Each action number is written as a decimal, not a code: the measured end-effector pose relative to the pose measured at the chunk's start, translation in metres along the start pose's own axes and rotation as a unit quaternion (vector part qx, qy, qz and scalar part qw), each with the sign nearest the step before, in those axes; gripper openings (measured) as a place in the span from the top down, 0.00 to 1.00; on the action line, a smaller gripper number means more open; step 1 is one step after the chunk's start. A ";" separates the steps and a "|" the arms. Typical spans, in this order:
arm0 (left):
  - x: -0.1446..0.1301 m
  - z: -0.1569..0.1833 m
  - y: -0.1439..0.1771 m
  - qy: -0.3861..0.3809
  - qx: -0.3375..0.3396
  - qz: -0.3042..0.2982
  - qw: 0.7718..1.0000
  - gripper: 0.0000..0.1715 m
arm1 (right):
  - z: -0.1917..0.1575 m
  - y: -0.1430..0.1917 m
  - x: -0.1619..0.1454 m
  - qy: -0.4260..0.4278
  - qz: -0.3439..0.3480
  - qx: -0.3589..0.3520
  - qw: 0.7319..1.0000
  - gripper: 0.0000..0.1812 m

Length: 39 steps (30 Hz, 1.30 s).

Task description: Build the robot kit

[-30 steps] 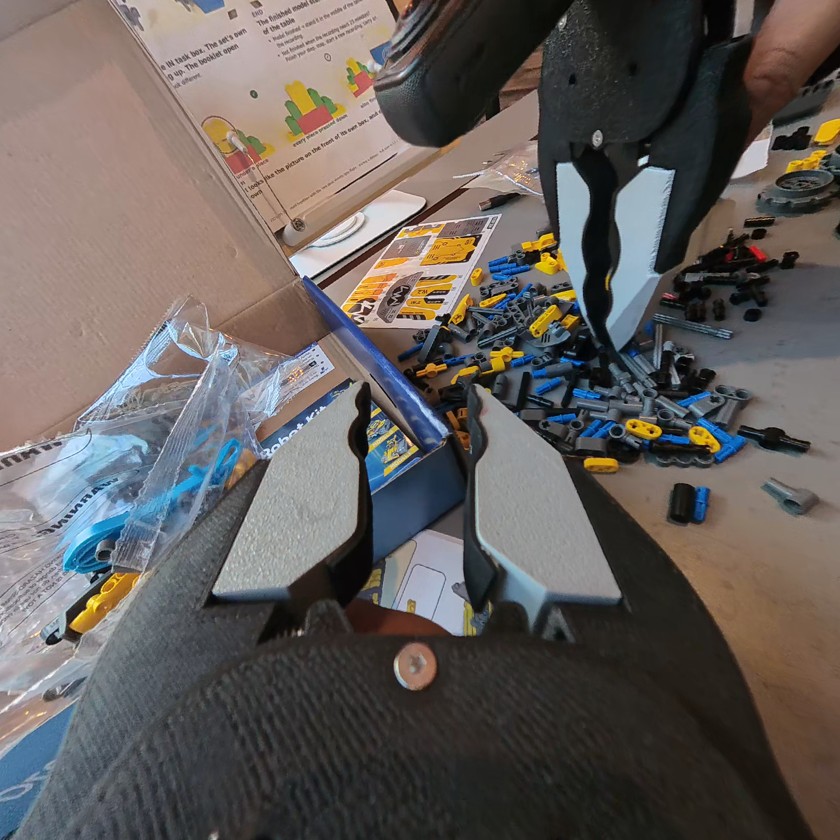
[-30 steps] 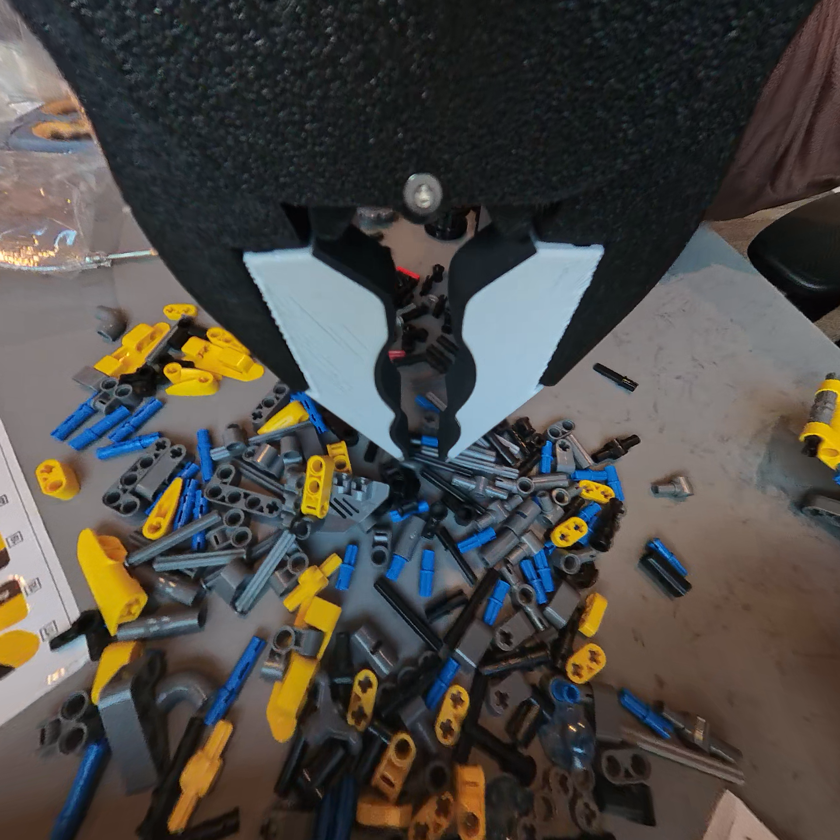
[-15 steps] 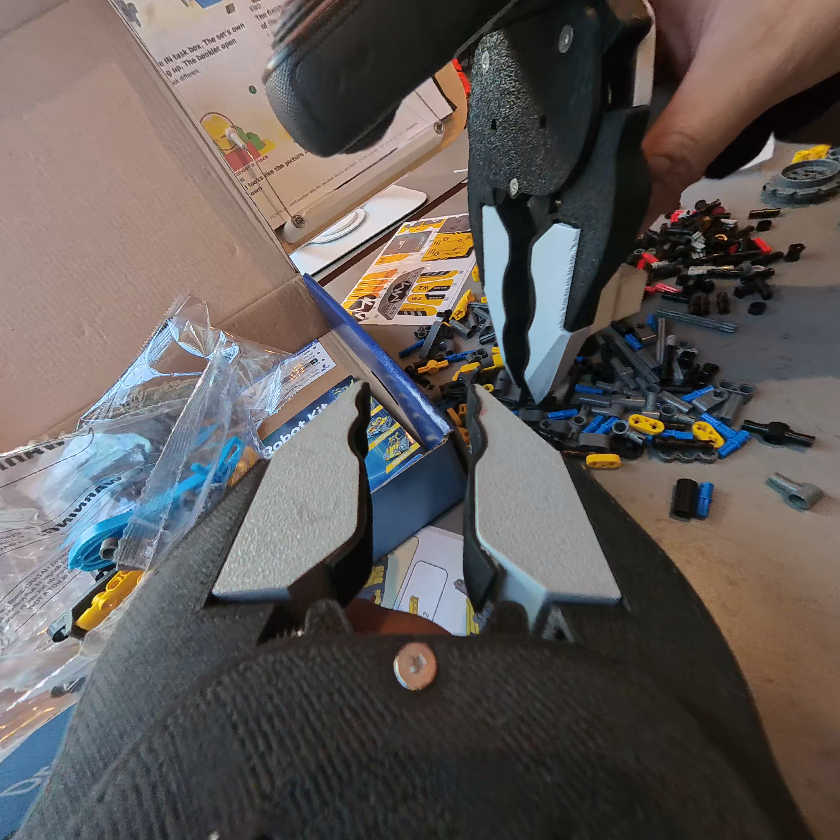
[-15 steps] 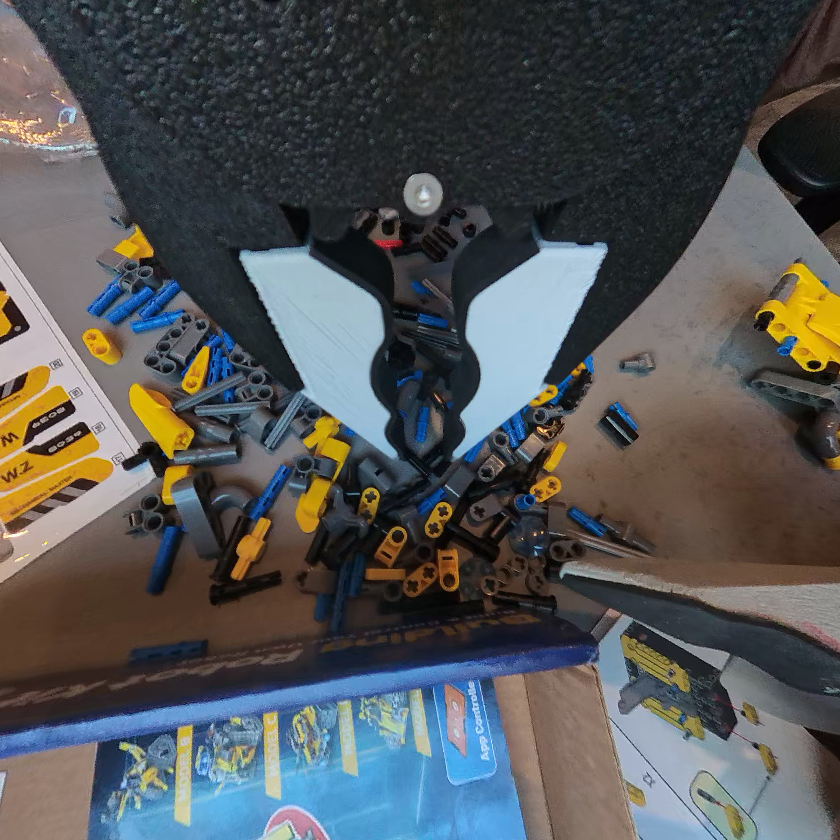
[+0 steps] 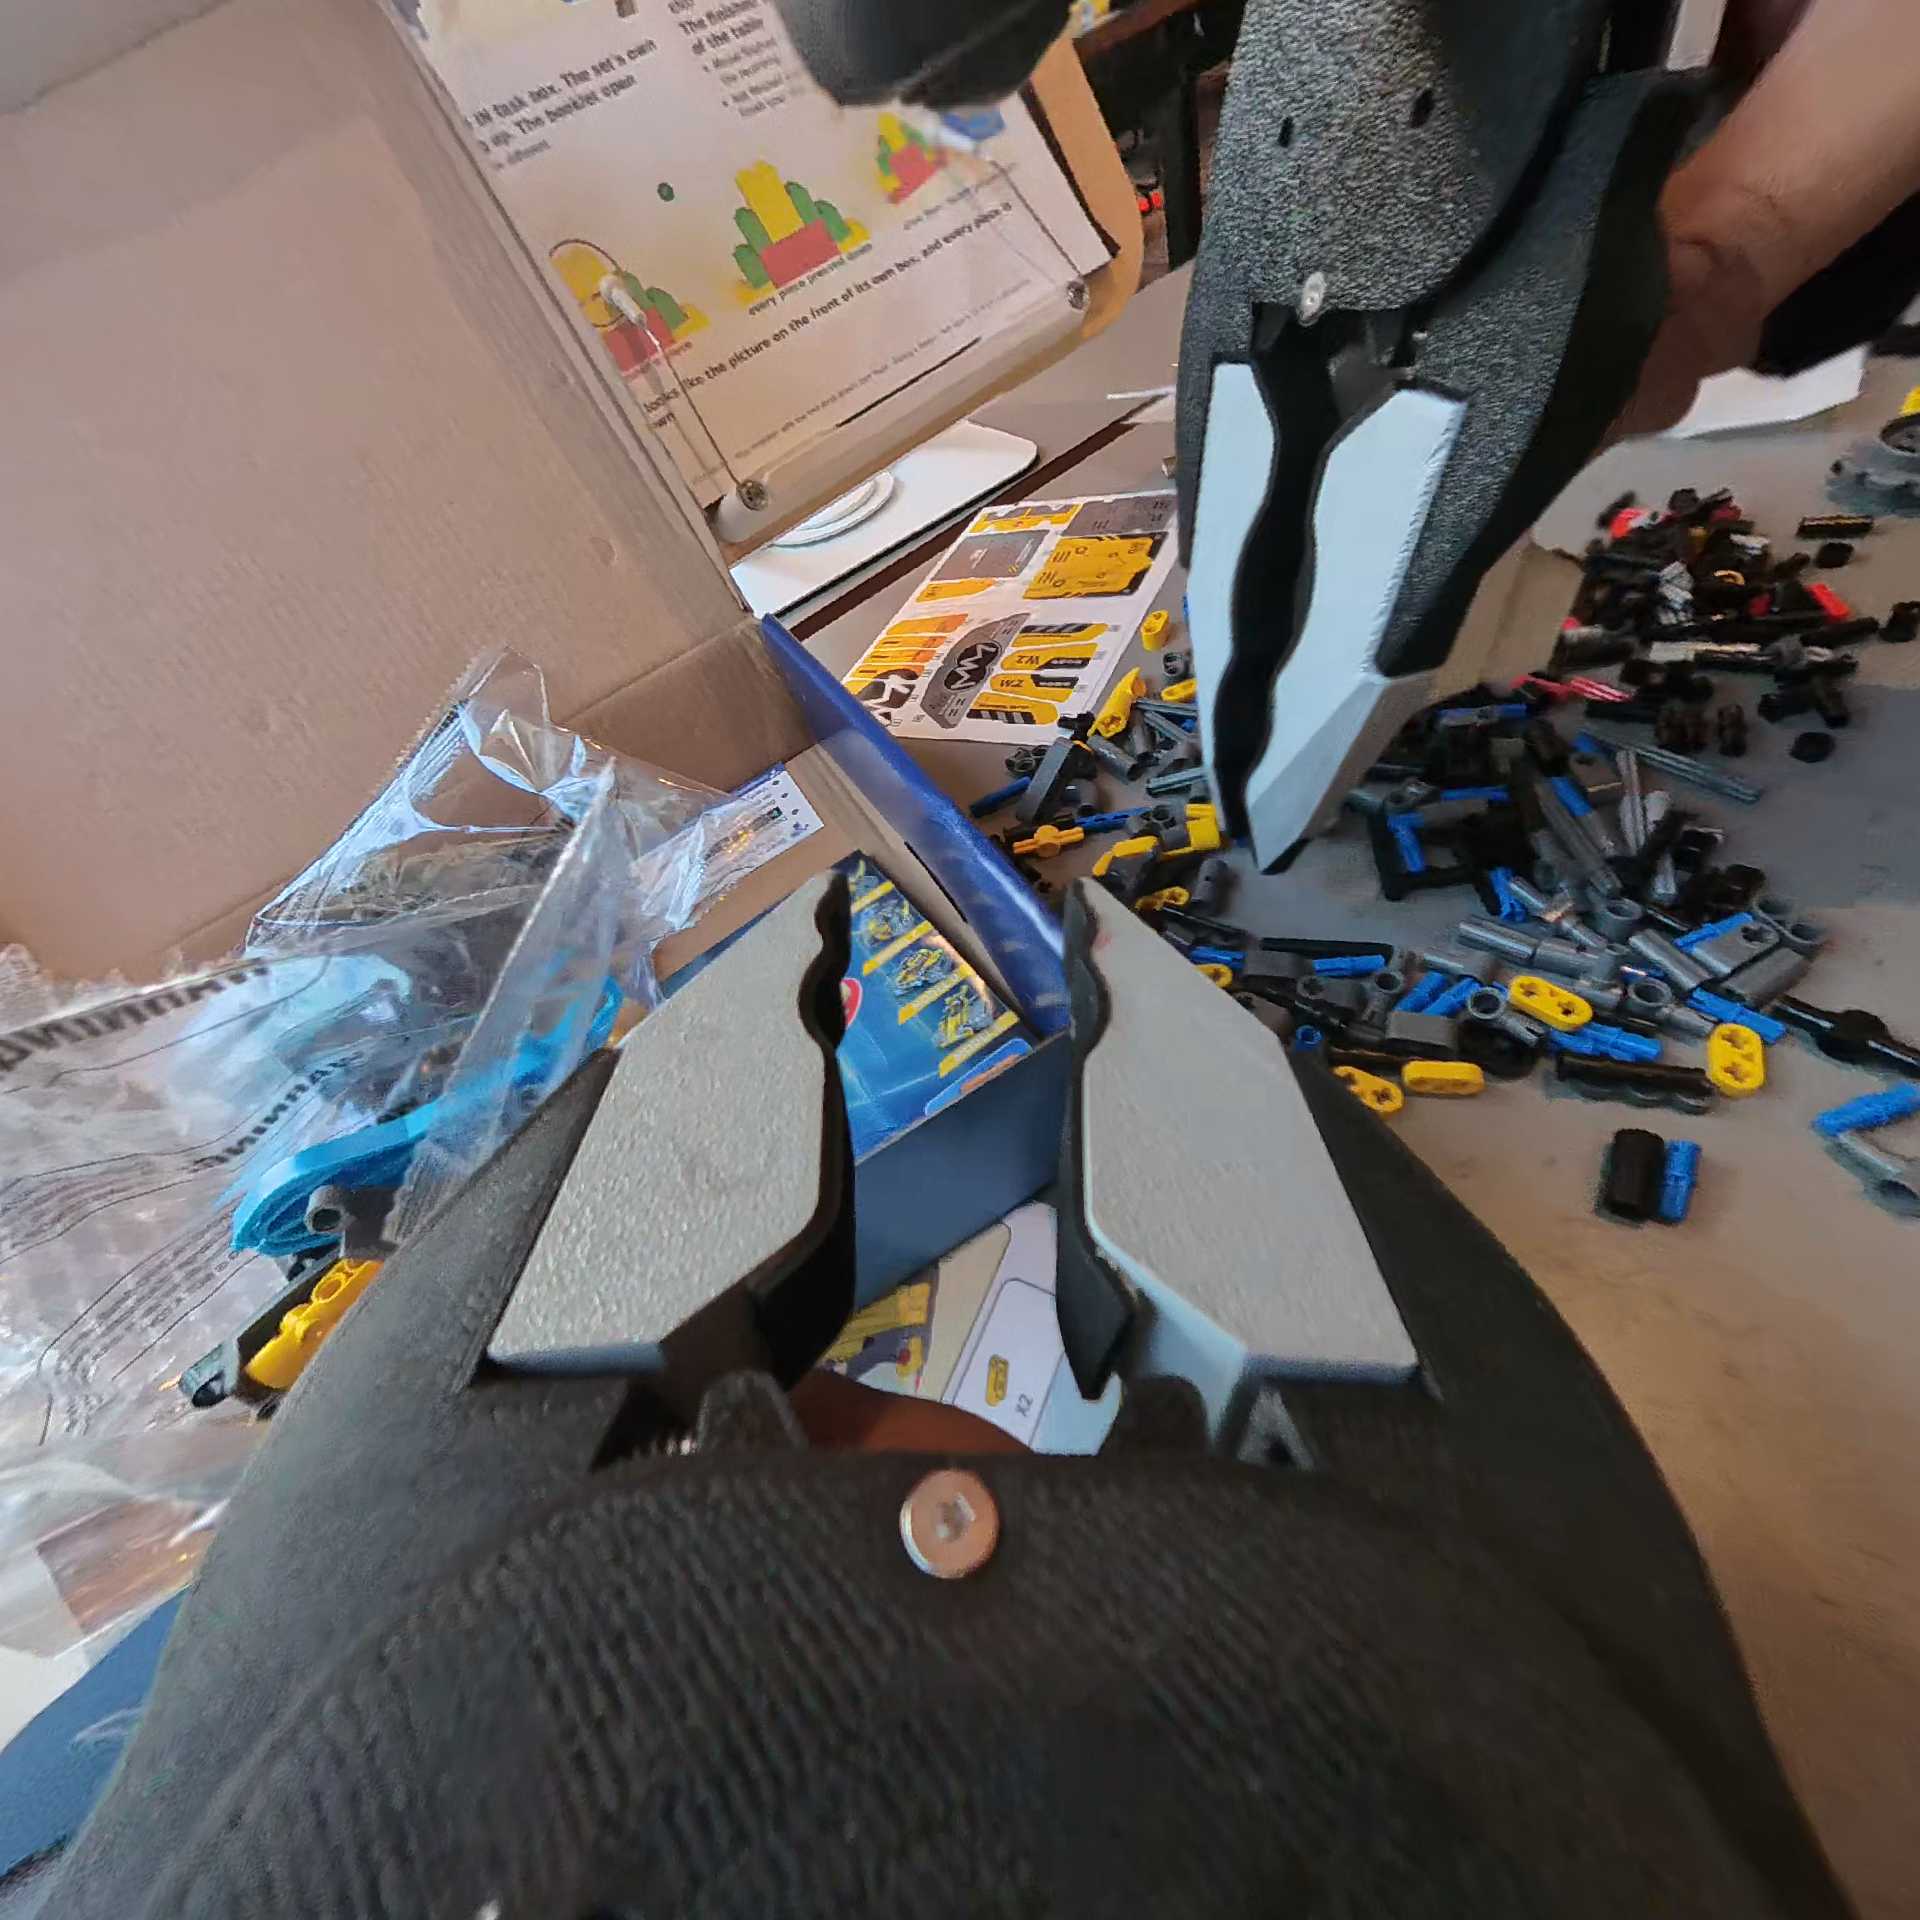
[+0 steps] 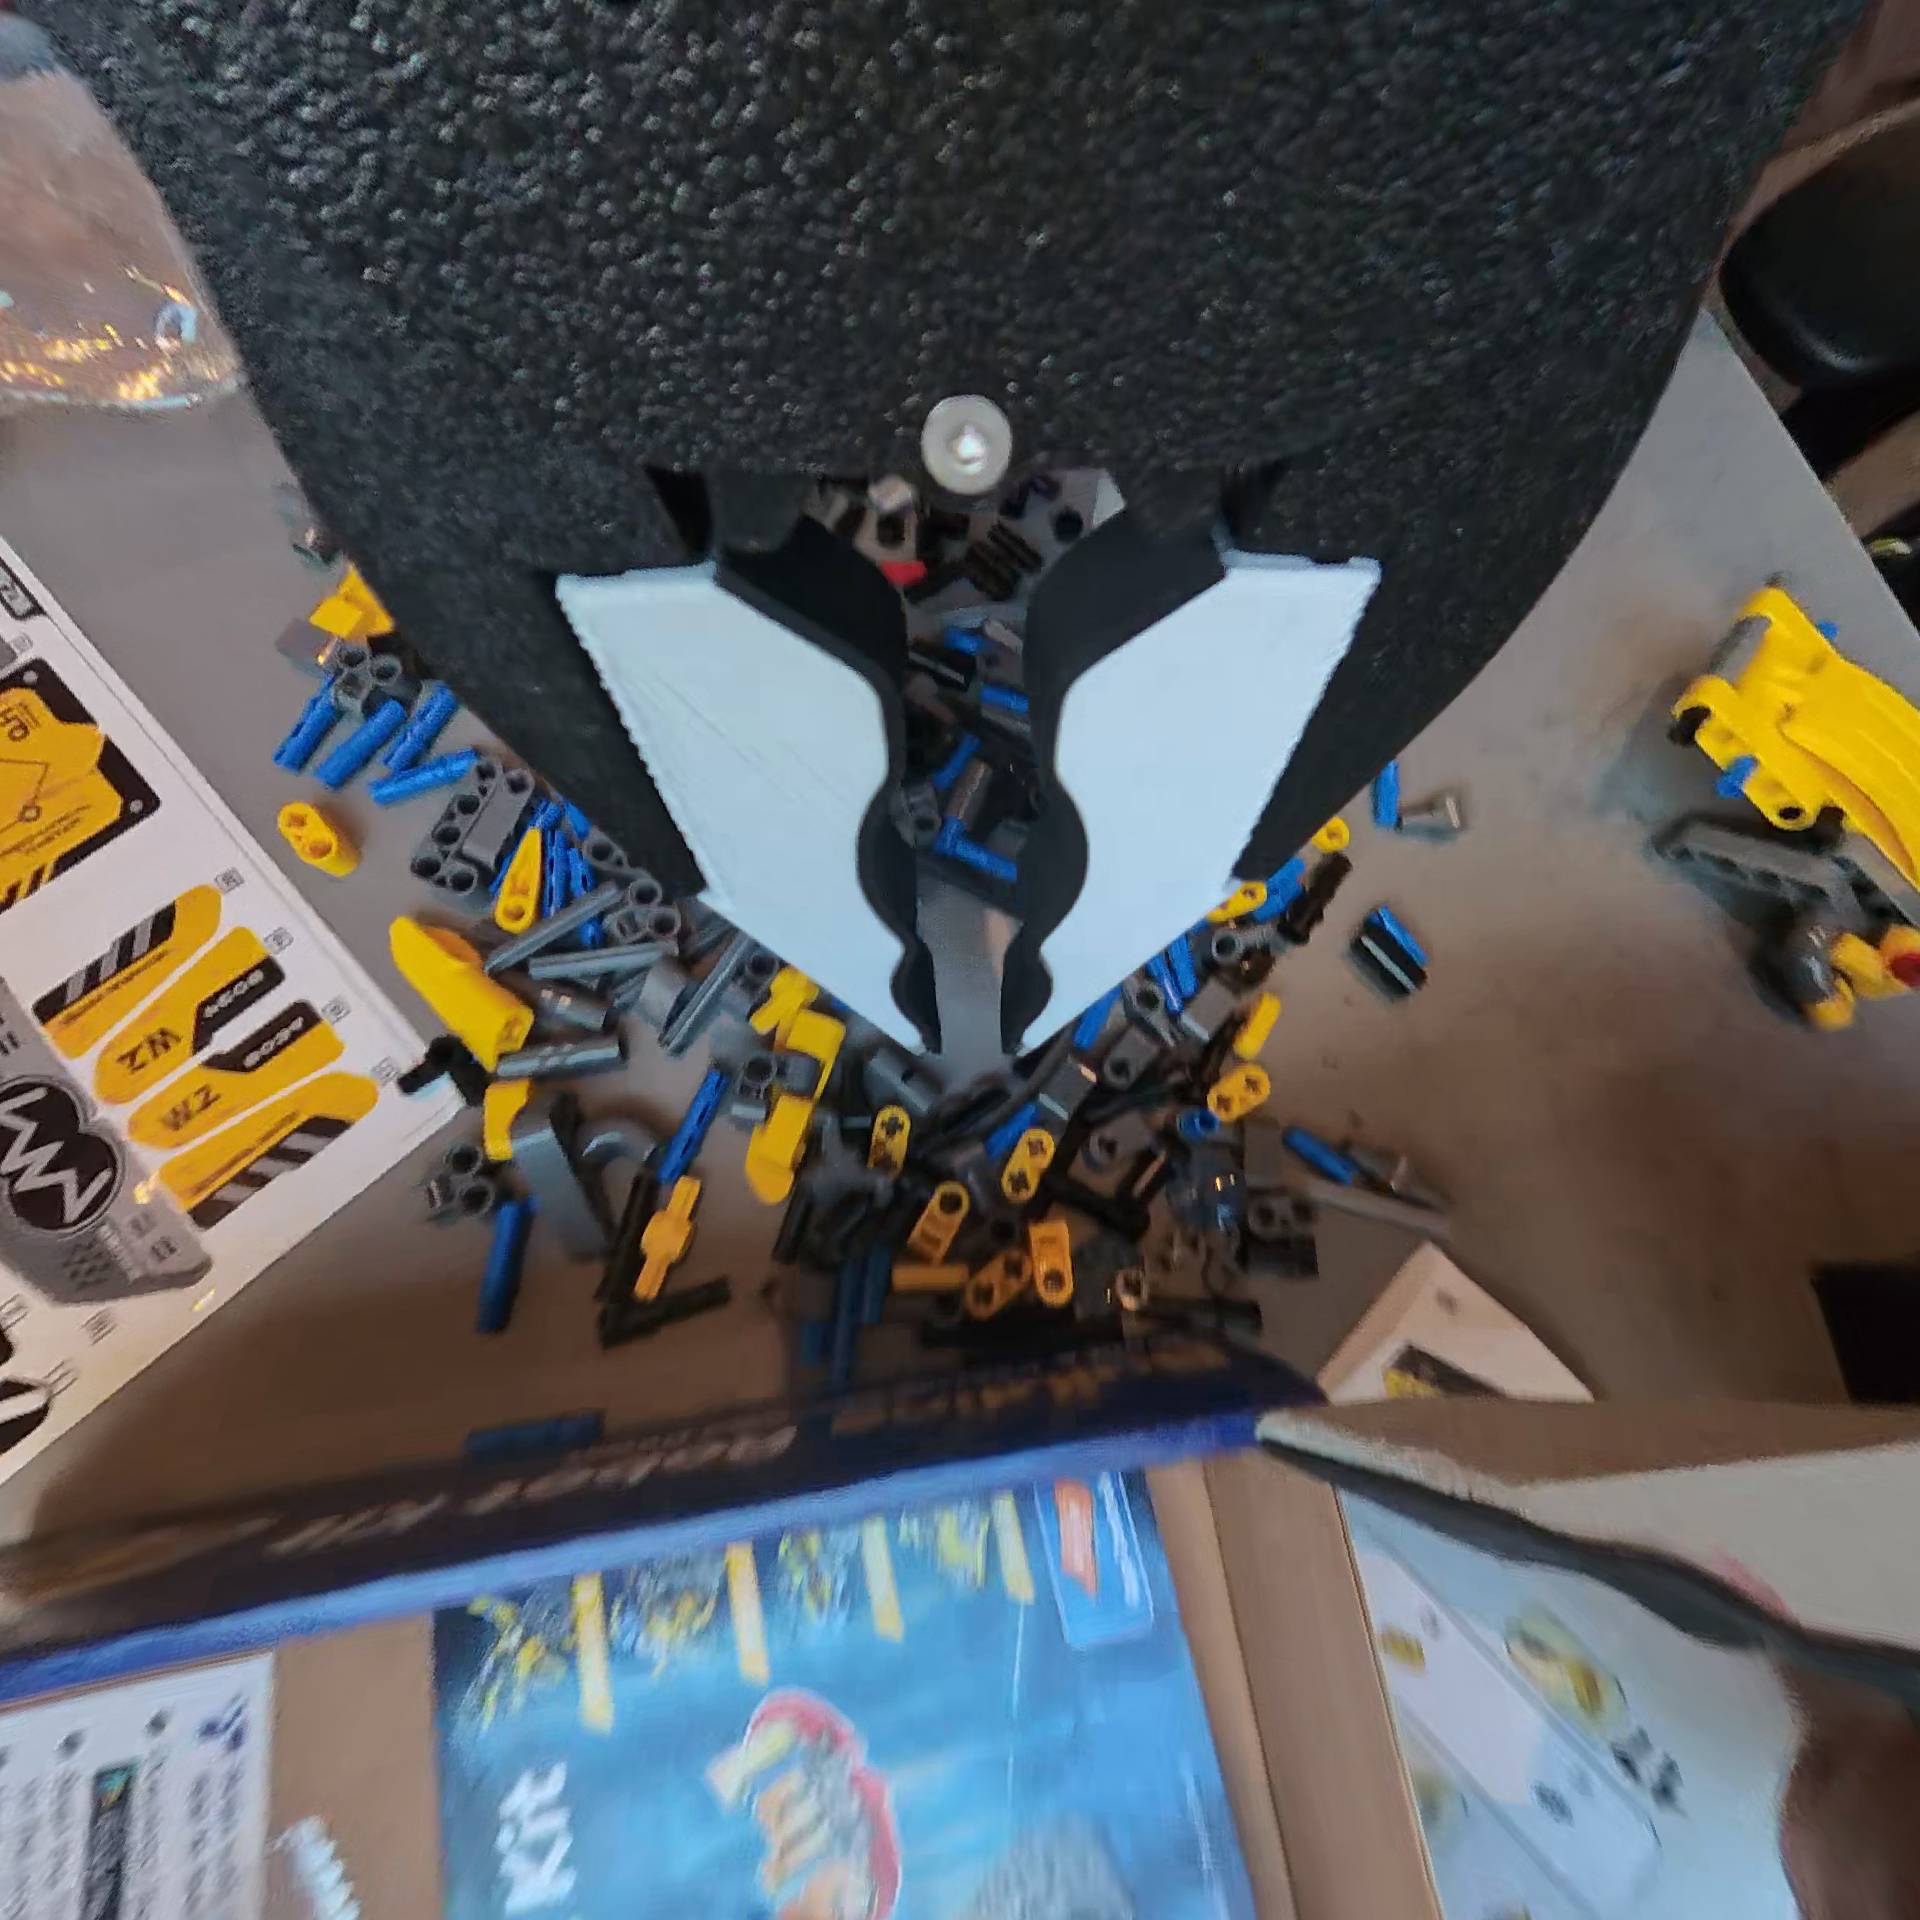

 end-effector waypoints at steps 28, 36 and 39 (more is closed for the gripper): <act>-0.004 -0.005 -0.003 0.013 0.003 -0.015 1.000 0.78 | 0.000 -0.006 0.018 0.009 0.036 -0.011 0.999 1.00; -0.006 -0.006 -0.005 0.017 0.003 -0.020 1.000 0.78 | -0.012 -0.004 0.019 0.030 0.041 0.017 0.999 1.00; -0.006 -0.006 -0.005 0.016 0.004 -0.020 1.000 0.78 | -0.014 -0.009 0.017 0.035 0.025 0.019 0.999 1.00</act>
Point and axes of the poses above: each gripper's, where its closed fingertips meet, y back along the fingers, x out of its top, z = x × y across the jaws, the point moved 4 cm from there along y, back along the fingers, and after that the axes turned 14 degrees about -z, right-handed, at the moved point
